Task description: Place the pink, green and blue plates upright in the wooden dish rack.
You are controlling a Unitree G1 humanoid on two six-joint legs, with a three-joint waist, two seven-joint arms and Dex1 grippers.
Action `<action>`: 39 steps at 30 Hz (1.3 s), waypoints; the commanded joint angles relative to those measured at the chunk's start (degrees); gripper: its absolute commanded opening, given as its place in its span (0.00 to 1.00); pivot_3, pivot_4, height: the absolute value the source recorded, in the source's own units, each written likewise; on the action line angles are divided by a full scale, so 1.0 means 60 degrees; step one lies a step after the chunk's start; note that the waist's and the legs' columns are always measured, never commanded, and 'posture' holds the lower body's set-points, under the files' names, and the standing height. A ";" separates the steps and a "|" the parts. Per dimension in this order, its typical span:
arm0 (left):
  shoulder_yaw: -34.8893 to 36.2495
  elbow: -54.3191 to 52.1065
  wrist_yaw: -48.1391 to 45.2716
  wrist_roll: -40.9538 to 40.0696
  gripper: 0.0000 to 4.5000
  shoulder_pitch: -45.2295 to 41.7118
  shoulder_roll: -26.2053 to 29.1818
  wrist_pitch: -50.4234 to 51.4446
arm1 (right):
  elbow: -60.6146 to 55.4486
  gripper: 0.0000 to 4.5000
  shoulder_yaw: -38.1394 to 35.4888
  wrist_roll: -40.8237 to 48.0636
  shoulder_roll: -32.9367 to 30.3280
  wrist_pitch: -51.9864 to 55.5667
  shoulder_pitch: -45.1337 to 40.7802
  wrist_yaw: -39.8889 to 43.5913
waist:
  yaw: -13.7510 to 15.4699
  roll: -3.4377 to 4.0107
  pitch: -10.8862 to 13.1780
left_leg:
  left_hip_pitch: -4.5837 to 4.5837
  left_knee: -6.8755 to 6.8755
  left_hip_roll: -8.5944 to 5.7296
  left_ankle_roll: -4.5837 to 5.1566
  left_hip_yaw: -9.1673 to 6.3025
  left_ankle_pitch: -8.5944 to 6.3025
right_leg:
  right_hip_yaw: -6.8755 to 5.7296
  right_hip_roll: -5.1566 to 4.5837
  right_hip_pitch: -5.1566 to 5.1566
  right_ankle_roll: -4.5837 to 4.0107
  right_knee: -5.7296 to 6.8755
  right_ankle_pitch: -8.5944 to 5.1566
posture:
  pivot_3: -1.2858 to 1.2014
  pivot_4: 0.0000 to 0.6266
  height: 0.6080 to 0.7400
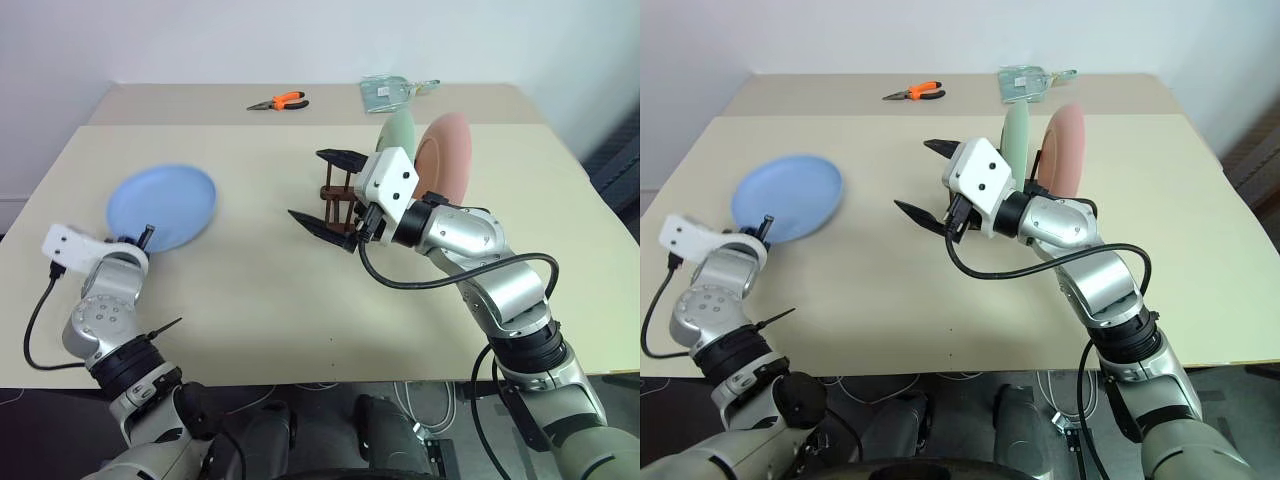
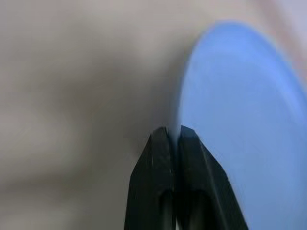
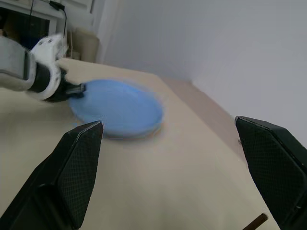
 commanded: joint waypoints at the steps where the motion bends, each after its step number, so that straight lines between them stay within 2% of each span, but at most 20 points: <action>1: -0.2176 -0.1278 -0.2065 0.0453 0.01 -0.0538 0.0651 -0.1001 | -0.0138 1.00 0.0326 -0.1023 -0.0130 -0.0564 -0.0382 0.0132 | -0.0012 0.0000 0.0001 | 0.0000 -0.0001 0.0000 0.0000 0.0005 0.0000 | 0.0002 0.0000 0.0000 0.0000 -0.0002 0.0000 | 0.52 0.24 1.00; 7: -0.4201 -0.2010 -0.3491 0.0863 0.01 -0.1020 0.1041 -0.1398 | 0.2047 1.00 0.1706 -0.4141 -0.0033 -0.2715 -0.1595 -0.0355 | -0.0116 0.0009 -0.0003 | 0.0018 -0.0027 0.0002 -0.0004 0.0022 0.0002 | 0.0011 -0.0001 -0.0001 -0.0001 -0.0006 0.0000 | 0.52 0.24 1.00; 12: -0.4517 -0.2426 -0.3676 0.0419 0.01 -0.1311 0.0963 -0.1139 | 0.4338 1.00 0.2260 -0.5905 0.0302 -0.4260 -0.2573 -0.0997 | -0.0133 0.0007 -0.0002 | 0.0015 -0.0099 0.0025 -0.0070 0.0028 0.0047 | 0.0028 0.0021 -0.0060 -0.0022 0.0000 0.0013 | 0.52 0.24 1.00; 13: -0.4515 -0.2512 -0.3689 0.0328 0.00 -0.1337 0.0945 -0.1078 | 0.4688 0.88 0.2326 -0.6215 0.0333 -0.4482 -0.2687 -0.1093 | -0.0119 0.0006 -0.0002 | 0.0006 -0.0105 0.0026 -0.0080 0.0028 0.0053 | 0.0028 0.0024 -0.0076 -0.0028 0.0005 0.0017 | 0.52 0.24 1.00; 15: -0.4465 -0.2637 -0.3692 0.0154 0.00 -0.1351 0.0954 -0.0928 | 0.5058 0.71 0.2356 -0.6540 0.0375 -0.4782 -0.2761 -0.1133 | -0.0098 0.0004 -0.0002 | -0.0002 -0.0104 0.0026 -0.0091 0.0026 0.0059 | 0.0029 0.0024 -0.0082 -0.0031 0.0005 0.0019 | 0.52 0.24 1.00; 21: -0.3971 -0.2815 -0.3536 -0.0436 0.00 -0.1237 0.0889 -0.0616 | 0.5385 0.02 0.2108 -0.7026 0.0562 -0.5282 -0.2783 -0.1195 | -0.0089 0.0003 -0.0001 | -0.0001 -0.0098 0.0023 -0.0085 0.0025 0.0056 | 0.0034 0.0024 -0.0075 -0.0032 0.0002 0.0020 | 0.52 0.24 1.00; 23: -0.3601 -0.2796 -0.3428 -0.0725 0.16 -0.1261 0.0733 -0.0745 | 0.5394 0.00 0.1992 -0.7177 0.0624 -0.5399 -0.2846 -0.1368 | -0.0092 0.0002 -0.0002 | 0.0000 -0.0099 0.0023 -0.0084 0.0023 0.0056 | 0.0033 0.0025 -0.0075 -0.0032 0.0005 0.0020 | 0.52 0.24 1.00; 24: -0.2915 -0.2673 -0.3025 -0.1309 0.22 -0.1543 0.0439 -0.1130 | 0.5311 0.00 0.1917 -0.7135 0.0688 -0.5458 -0.2858 -0.1388 | -0.0089 0.0002 -0.0002 | 0.0000 -0.0098 0.0023 -0.0085 0.0023 0.0056 | 0.0034 0.0025 -0.0075 -0.0032 0.0004 0.0020 | 0.52 0.24 1.00; 26: -0.1630 -0.2095 -0.2228 -0.1706 0.44 -0.2024 0.0320 -0.2044 | 0.4975 0.00 0.1615 -0.6661 0.1016 -0.5356 -0.2775 -0.1355 | -0.0071 -0.0018 0.0009 | -0.0003 -0.0096 0.0023 -0.0091 0.0020 0.0060 | 0.0033 0.0025 -0.0075 -0.0034 0.0004 0.0021 | 0.52 0.24 1.00; 28: -0.1048 -0.1435 -0.1970 -0.1107 0.65 -0.2039 0.0811 -0.2782 | 0.4563 0.00 0.1188 -0.5929 0.1462 -0.5046 -0.2602 -0.1266 | -0.0155 -0.0019 0.0009 | 0.0001 -0.0103 0.0034 -0.0103 0.0019 0.0066 | 0.0033 0.0036 -0.0083 -0.0048 -0.0002 0.0032 | 0.52 0.24 1.00; 31: -0.1353 -0.0811 -0.2694 0.0138 0.65 -0.1272 0.1820 -0.3519 | 0.3712 0.00 0.0466 -0.4529 0.2124 -0.4264 -0.2216 -0.0935 | -0.0182 -0.0010 0.0000 | 0.0019 -0.0130 0.0041 -0.0114 0.0022 0.0073 | 0.0041 0.0048 -0.0086 -0.0051 0.0007 0.0032 | 0.52 0.24 1.00; 33: -0.2223 -0.0548 -0.3620 0.1148 0.65 -0.0250 0.2436 -0.3984 | 0.2735 0.00 -0.0190 -0.2968 0.2717 -0.3141 -0.1859 -0.0642 | -0.0130 -0.0009 0.0000 | 0.0014 -0.0129 0.0040 -0.0115 0.0020 0.0073 | 0.0044 0.0052 -0.0084 -0.0052 0.0005 0.0033 | 0.52 0.24 1.00; 35: -0.3603 -0.0484 -0.4919 0.2015 0.65 0.1020 0.2952 -0.4185 | 0.1540 0.00 -0.0973 -0.0906 0.3453 -0.1392 -0.1486 -0.0657 | -0.0032 -0.0013 -0.0002 | 0.0003 -0.0119 0.0037 -0.0092 0.0015 0.0060 | 0.0043 0.0051 -0.0080 -0.0053 0.0002 0.0034 | 0.52 0.24 1.00; 37: -0.4352 -0.0563 -0.5695 0.2351 0.65 0.1705 0.3130 -0.4324 | 0.0866 0.00 -0.1482 0.0307 0.3846 -0.0158 -0.1332 -0.0808 | 0.0022 -0.0012 -0.0001 | -0.0004 -0.0111 0.0028 -0.0072 -0.0002 0.0049 | 0.0041 0.0050 -0.0074 -0.0056 0.0002 0.0034 | 0.52 0.24 1.00; 39: -0.5458 -0.1105 -0.6869 0.2415 0.65 0.2782 0.3181 -0.4327 | 0.0540 0.00 -0.2492 0.2210 0.4385 0.1432 -0.1302 -0.1499 | -0.0002 -0.0013 -0.0002 | -0.0004 -0.0101 0.0025 -0.0070 -0.0015 0.0050 | 0.0042 0.0050 -0.0069 -0.0066 0.0005 0.0038 | 0.52 0.24 1.00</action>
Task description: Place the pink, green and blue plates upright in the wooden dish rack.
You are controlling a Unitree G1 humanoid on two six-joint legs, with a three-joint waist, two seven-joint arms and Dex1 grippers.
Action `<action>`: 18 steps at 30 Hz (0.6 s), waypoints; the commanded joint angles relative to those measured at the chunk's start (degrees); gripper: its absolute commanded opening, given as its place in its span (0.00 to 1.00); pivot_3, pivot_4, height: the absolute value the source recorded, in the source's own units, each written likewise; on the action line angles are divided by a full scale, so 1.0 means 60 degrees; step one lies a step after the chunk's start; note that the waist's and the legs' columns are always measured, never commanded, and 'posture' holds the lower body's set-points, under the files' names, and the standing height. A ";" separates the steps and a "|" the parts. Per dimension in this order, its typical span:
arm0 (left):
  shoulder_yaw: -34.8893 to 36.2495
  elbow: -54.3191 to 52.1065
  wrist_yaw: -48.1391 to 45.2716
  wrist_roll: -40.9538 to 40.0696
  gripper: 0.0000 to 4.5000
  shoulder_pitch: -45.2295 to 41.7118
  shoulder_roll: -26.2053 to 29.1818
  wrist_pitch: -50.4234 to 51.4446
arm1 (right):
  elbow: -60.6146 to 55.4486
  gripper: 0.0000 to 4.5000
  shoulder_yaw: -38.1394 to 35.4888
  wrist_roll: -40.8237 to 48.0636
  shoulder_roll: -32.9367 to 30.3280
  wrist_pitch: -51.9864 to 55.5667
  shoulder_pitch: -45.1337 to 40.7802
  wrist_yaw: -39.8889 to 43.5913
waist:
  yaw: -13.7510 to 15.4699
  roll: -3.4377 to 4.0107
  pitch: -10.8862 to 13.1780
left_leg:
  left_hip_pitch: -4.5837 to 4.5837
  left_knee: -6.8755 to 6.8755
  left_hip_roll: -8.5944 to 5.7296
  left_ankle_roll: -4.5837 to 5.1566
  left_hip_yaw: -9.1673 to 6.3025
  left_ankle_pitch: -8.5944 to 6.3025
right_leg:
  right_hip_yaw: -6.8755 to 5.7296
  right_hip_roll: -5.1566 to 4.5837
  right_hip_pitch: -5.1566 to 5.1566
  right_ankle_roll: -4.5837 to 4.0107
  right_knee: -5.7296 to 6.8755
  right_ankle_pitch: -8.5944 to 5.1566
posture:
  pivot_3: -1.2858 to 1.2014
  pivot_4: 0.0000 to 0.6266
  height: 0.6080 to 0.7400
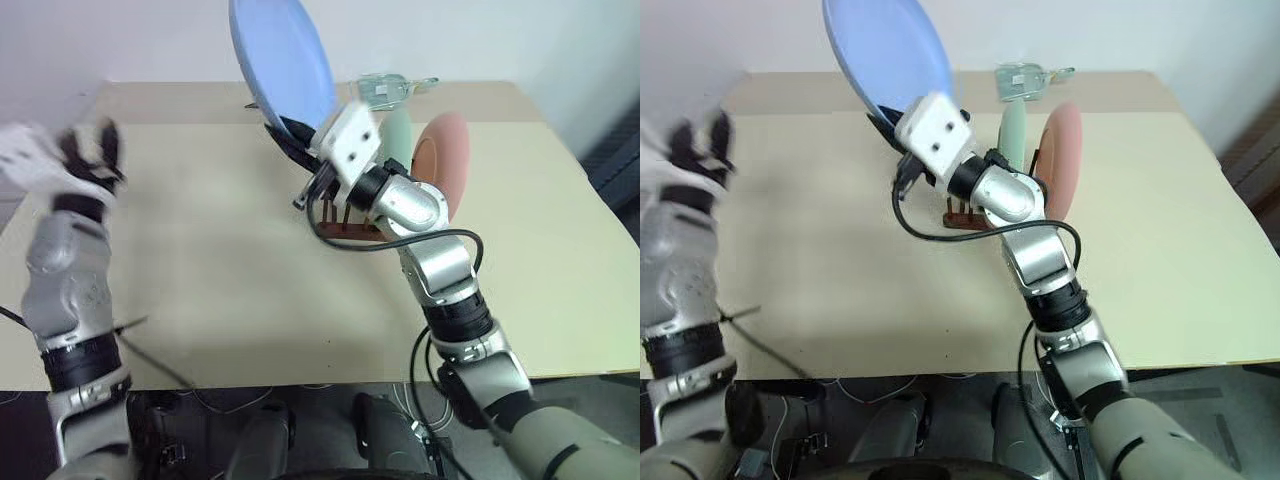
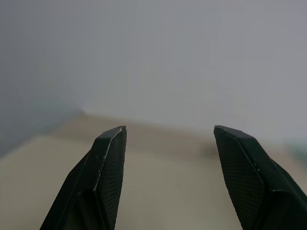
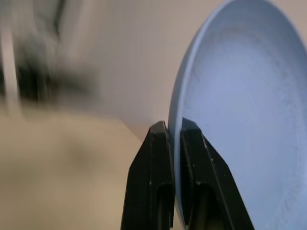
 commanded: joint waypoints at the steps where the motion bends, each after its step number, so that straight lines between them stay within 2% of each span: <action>1: -0.1772 -0.1147 -0.2074 0.0259 0.65 0.1216 0.0255 -0.0352 | -0.0850 0.00 -0.1874 0.3102 0.0665 0.2430 -0.0077 -0.1198 | -0.0080 0.0004 -0.0003 | 0.0004 -0.0004 0.0003 0.0000 0.0000 0.0000 | 0.0000 0.0002 -0.0002 -0.0008 0.0000 0.0003 | 0.52 0.24 1.00; 3: -0.2299 -0.1484 -0.2807 0.0163 0.65 0.1739 0.0283 -0.0355 | -0.0906 0.00 -0.2421 0.3951 0.0835 0.3290 -0.0087 -0.1879 | -0.0112 0.0016 0.0001 | 0.0013 -0.0018 0.0012 -0.0001 0.0003 -0.0001 | 0.0002 0.0002 -0.0009 -0.0027 0.0006 -0.0007 | 0.52 0.24 1.00; 7: -0.2752 -0.1725 -0.3560 0.0035 0.65 0.2038 0.0254 -0.0283 | -0.1072 0.00 -0.2778 0.4701 0.0863 0.4088 0.0026 -0.2697 | -0.0135 0.0053 0.0009 | 0.0001 -0.0031 0.0032 -0.0002 0.0003 0.0001 | 0.0002 0.0028 -0.0059 -0.0060 0.0036 -0.0021 | 0.52 0.24 1.00; 18: -0.2997 -0.1874 -0.3967 0.0244 0.65 0.2037 0.0021 -0.0243 | -0.0447 0.00 -0.3060 0.4947 0.0828 0.4251 0.0109 -0.4013 | -0.0145 0.0072 0.0002 | 0.0007 -0.0026 0.0106 -0.0003 0.0041 0.0000 | 0.0009 0.0092 -0.0058 -0.0077 0.0026 0.0005 | 0.52 0.24 1.00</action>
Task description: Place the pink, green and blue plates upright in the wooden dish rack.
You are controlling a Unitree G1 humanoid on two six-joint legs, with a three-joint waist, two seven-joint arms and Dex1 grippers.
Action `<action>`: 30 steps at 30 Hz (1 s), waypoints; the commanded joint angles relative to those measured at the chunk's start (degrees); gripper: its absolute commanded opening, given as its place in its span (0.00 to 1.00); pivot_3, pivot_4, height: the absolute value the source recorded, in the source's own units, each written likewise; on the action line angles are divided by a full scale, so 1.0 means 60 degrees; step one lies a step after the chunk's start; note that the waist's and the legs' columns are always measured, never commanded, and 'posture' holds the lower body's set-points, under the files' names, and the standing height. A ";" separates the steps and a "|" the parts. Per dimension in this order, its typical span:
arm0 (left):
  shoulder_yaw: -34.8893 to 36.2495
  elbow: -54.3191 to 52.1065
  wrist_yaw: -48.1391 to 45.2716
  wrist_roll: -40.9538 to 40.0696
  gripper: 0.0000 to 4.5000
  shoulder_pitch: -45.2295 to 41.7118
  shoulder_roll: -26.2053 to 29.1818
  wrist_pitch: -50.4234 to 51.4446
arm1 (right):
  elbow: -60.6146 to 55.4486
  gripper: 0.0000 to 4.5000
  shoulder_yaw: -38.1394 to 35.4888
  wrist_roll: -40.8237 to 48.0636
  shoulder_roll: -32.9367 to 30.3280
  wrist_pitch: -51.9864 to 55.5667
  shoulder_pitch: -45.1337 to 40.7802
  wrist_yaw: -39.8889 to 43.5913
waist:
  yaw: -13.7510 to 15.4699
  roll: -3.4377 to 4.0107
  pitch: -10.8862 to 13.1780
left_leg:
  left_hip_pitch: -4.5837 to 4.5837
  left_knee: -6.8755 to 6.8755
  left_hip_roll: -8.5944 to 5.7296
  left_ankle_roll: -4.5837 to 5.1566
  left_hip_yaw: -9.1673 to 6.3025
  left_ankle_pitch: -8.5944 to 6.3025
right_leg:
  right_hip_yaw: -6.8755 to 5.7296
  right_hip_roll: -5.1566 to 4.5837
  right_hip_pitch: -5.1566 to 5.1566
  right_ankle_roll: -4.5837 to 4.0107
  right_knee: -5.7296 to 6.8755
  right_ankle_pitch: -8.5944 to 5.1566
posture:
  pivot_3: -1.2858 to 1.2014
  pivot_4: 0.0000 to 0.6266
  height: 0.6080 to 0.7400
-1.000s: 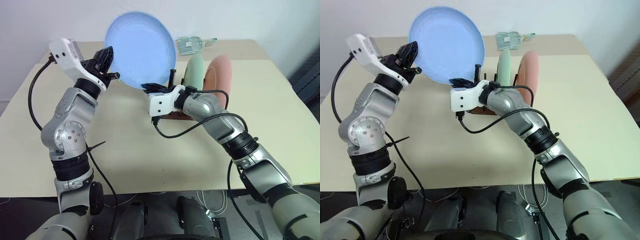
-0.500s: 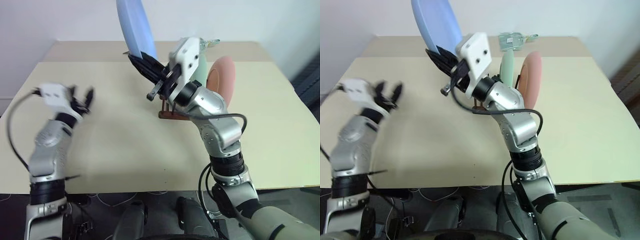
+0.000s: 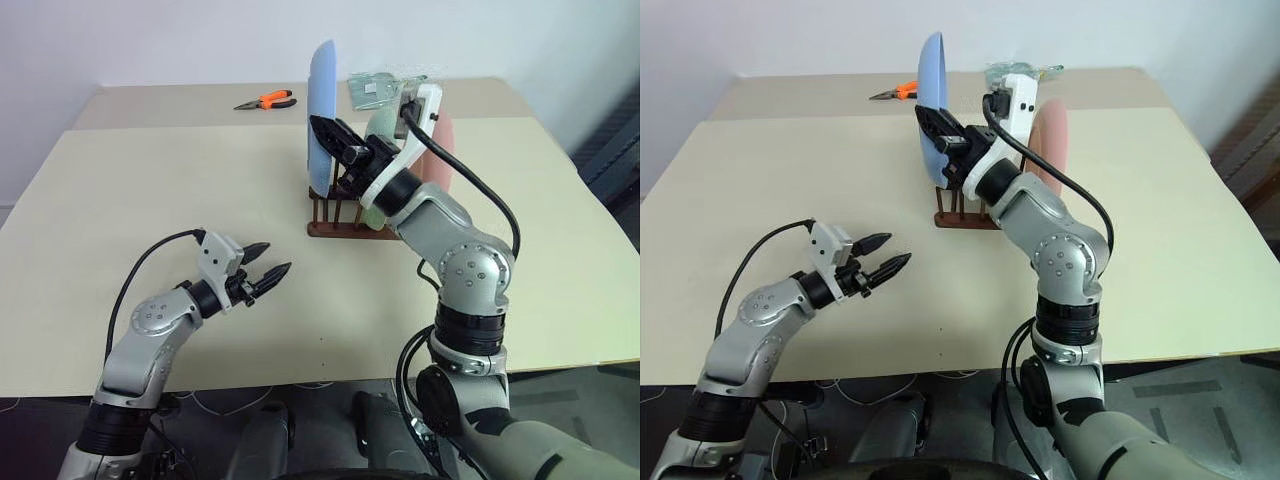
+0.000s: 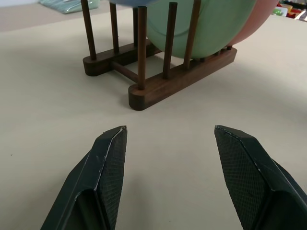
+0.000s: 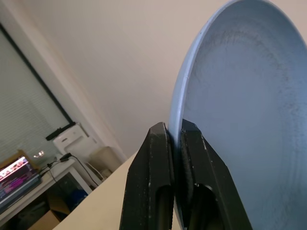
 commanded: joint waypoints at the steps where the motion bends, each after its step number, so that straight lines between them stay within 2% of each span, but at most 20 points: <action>1: 0.0004 -0.0342 -0.0070 0.0060 0.65 -0.0051 -0.0062 -0.0119 | 0.0186 0.00 -0.0260 0.0121 0.0049 -0.0220 -0.0296 -0.0294 | 0.0006 0.0000 0.0000 | 0.0000 0.0001 0.0000 0.0000 0.0000 0.0000 | 0.0000 0.0000 0.0001 0.0000 0.0000 0.0000 | 0.52 0.24 1.00; 4: -0.0007 -0.0332 -0.0048 0.0109 0.65 -0.0062 -0.0117 -0.0137 | 0.0569 0.00 -0.0300 0.0034 -0.0048 -0.0293 -0.0442 -0.0381 | 0.0006 0.0000 0.0000 | 0.0000 0.0003 0.0000 0.0000 0.0001 0.0000 | 0.0000 0.0000 0.0003 -0.0001 -0.0001 0.0001 | 0.52 0.24 1.00; 7: -0.0039 -0.0367 -0.0017 0.0179 0.66 -0.0040 -0.0168 -0.0154 | 0.0814 0.22 -0.0211 -0.0147 -0.0140 -0.0476 -0.0581 -0.0395 | -0.0003 0.0002 0.0001 | 0.0000 0.0002 0.0003 0.0000 0.0002 0.0000 | 0.0000 0.0006 0.0002 -0.0001 0.0000 0.0001 | 0.52 0.24 1.00; 10: -0.0059 -0.0447 0.0031 0.0237 0.66 0.0014 -0.0229 -0.0139 | 0.0588 0.52 0.0401 -0.0928 -0.0611 -0.0988 -0.0753 0.0063 | -0.0004 0.0002 0.0001 | 0.0000 0.0002 0.0009 0.0000 0.0001 0.0000 | 0.0000 0.0014 0.0002 -0.0003 -0.0002 0.0002 | 0.52 0.24 1.00; 13: -0.0098 -0.0532 0.0115 0.0309 0.66 0.0052 -0.0311 -0.0092 | -0.0070 0.52 0.1250 -0.1925 -0.1644 -0.1655 -0.0913 0.0949 | 0.0007 0.0003 0.0002 | -0.0002 0.0003 0.0010 0.0000 0.0005 0.0000 | 0.0001 0.0014 0.0002 -0.0003 -0.0006 0.0002 | 0.52 0.24 1.00; 18: -0.0023 -0.0293 0.0262 0.0543 0.66 -0.0016 -0.0388 -0.0204 | -0.1465 0.52 0.1353 -0.2534 -0.3875 -0.2209 -0.0681 0.2523 | 0.0051 0.0001 0.0001 | -0.0004 0.0006 0.0011 0.0000 0.0005 0.0000 | -0.0001 0.0014 0.0012 -0.0001 -0.0022 0.0002 | 0.52 0.24 1.00; 22: 0.0081 0.0179 0.0343 0.0903 0.66 -0.0152 -0.0353 -0.0514 | -0.2210 0.52 -0.0323 -0.1586 -0.5502 -0.1740 0.0493 0.3343 | 0.0093 -0.0013 -0.0007 | -0.0004 0.0009 0.0015 0.0001 0.0003 -0.0001 | -0.0004 0.0015 0.0029 -0.0008 -0.0039 -0.0003 | 0.52 0.24 1.00; 26: 0.0354 0.0788 0.0451 0.1163 0.66 -0.0323 -0.0273 -0.0835 | -0.2372 0.52 -0.2303 -0.0704 -0.6892 -0.1320 0.2606 0.4349 | 0.0151 -0.0013 -0.0006 | -0.0005 0.0017 0.0017 0.0004 0.0008 -0.0003 | -0.0003 0.0014 0.0048 -0.0026 -0.0057 -0.0013 | 0.52 0.24 1.00; 30: 0.0802 0.1467 0.0320 0.1335 0.66 -0.0286 0.0163 -0.1167 | -0.1531 0.52 -0.3184 -0.1638 -0.7548 -0.1811 0.5179 0.4889 | 0.0115 -0.0018 -0.0010 | 0.0001 0.0012 0.0028 0.0010 0.0019 -0.0006 | -0.0003 0.0016 0.0049 -0.0025 -0.0056 -0.0013 | 0.52 0.24 1.00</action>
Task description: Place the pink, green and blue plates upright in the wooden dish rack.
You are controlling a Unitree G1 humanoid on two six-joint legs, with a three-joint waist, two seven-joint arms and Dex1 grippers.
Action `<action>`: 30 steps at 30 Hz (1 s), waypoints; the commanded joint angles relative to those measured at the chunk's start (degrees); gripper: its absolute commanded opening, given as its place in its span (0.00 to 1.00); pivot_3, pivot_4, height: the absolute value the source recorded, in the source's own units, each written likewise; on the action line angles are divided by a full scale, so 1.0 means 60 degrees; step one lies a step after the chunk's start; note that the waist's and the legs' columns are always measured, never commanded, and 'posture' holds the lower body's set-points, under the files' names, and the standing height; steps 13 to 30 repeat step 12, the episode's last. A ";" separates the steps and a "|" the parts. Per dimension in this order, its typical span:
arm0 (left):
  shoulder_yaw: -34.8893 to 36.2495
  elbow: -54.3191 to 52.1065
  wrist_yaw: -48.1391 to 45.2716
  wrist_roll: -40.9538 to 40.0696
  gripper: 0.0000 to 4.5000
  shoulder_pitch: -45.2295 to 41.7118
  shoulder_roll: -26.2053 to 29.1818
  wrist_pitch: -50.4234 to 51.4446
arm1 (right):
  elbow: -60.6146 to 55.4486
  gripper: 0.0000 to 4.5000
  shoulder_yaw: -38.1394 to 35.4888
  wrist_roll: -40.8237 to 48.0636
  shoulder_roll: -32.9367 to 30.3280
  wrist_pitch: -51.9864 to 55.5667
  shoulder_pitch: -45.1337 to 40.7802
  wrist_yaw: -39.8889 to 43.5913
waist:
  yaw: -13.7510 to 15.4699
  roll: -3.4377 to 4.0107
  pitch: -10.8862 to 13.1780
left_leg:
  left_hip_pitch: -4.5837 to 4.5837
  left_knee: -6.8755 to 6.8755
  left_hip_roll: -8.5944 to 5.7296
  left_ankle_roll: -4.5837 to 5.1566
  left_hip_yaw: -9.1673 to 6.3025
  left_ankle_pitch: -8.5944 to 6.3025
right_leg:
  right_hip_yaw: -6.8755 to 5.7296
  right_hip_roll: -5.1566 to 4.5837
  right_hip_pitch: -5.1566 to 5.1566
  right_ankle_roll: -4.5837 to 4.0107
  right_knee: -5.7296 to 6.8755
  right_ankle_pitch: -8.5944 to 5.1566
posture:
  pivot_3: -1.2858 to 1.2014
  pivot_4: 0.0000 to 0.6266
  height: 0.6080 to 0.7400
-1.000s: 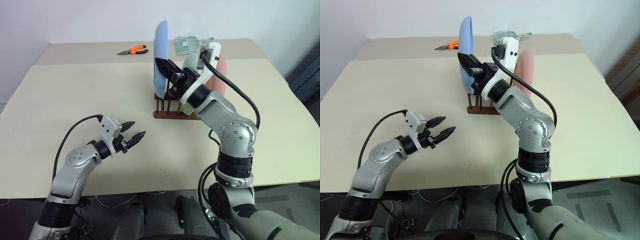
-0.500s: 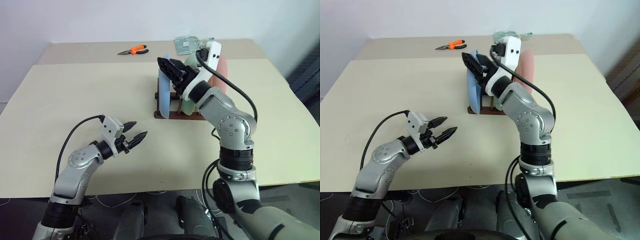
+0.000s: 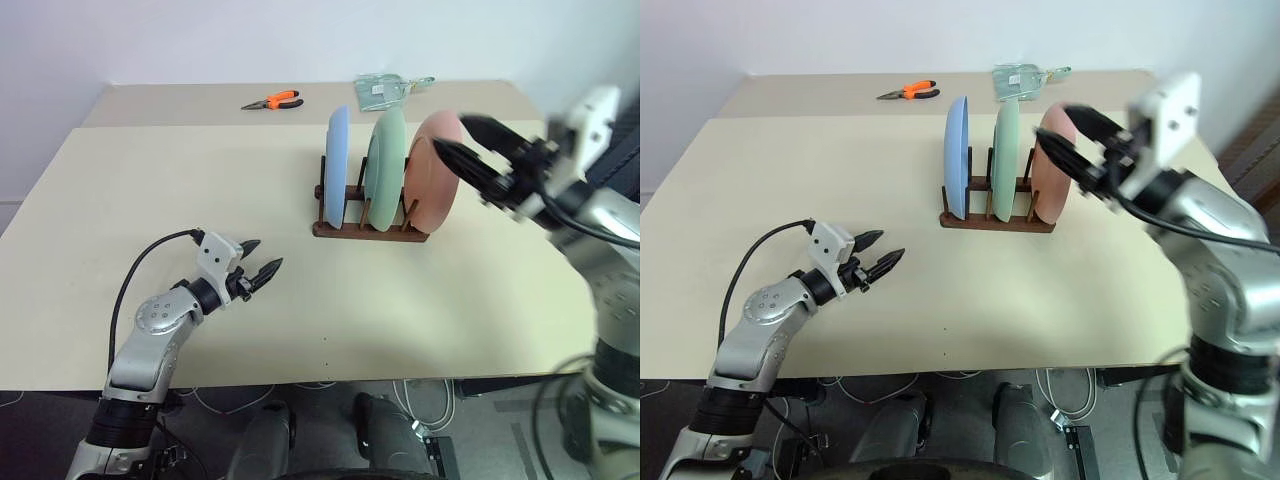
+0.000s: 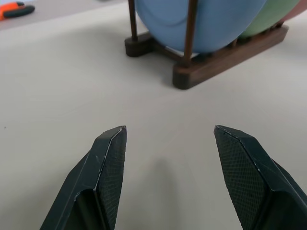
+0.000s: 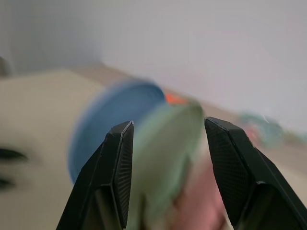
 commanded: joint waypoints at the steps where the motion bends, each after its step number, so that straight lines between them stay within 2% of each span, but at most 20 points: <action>1: 0.0563 0.0394 -0.0147 0.0257 0.66 0.0005 0.0524 -0.0571 | 0.0632 0.52 -0.0460 -0.0909 -0.0286 -0.0803 0.1421 0.0447 | -0.0046 0.0002 -0.0002 | 0.0002 0.0003 0.0002 0.0000 0.0005 0.0000 | 0.0001 0.0001 0.0000 0.0000 0.0001 0.0000 | 0.52 0.24 1.00; 5: 0.0947 0.0797 -0.0210 0.0301 0.66 0.0255 0.0904 -0.0866 | 0.1368 0.52 0.0441 -0.2293 -0.0290 -0.2007 0.2399 0.0522 | -0.0109 0.0022 -0.0001 | 0.0011 0.0002 0.0009 0.0000 0.0034 0.0000 | 0.0013 0.0001 -0.0005 -0.0004 0.0004 -0.0001 | 0.52 0.24 1.00; 12: 0.1016 0.0507 0.0075 0.0497 0.66 0.0718 0.0775 -0.1016 | 0.2841 0.52 0.1333 -0.3251 0.0084 -0.3198 0.1961 0.0468 | -0.0036 0.0021 0.0001 | 0.0003 0.0020 0.0011 -0.0001 0.0036 0.0000 | 0.0014 0.0000 -0.0004 -0.0012 0.0000 0.0006 | 0.52 0.24 1.00; 30: 0.1016 0.0507 0.0075 0.0497 0.66 0.0718 0.0775 -0.1016 | 0.2841 0.52 0.1333 -0.3251 0.0084 -0.3198 0.1961 0.0468 | -0.0036 0.0021 0.0001 | 0.0003 0.0020 0.0011 -0.0001 0.0036 0.0000 | 0.0014 0.0000 -0.0004 -0.0012 0.0000 0.0006 | 0.52 0.24 1.00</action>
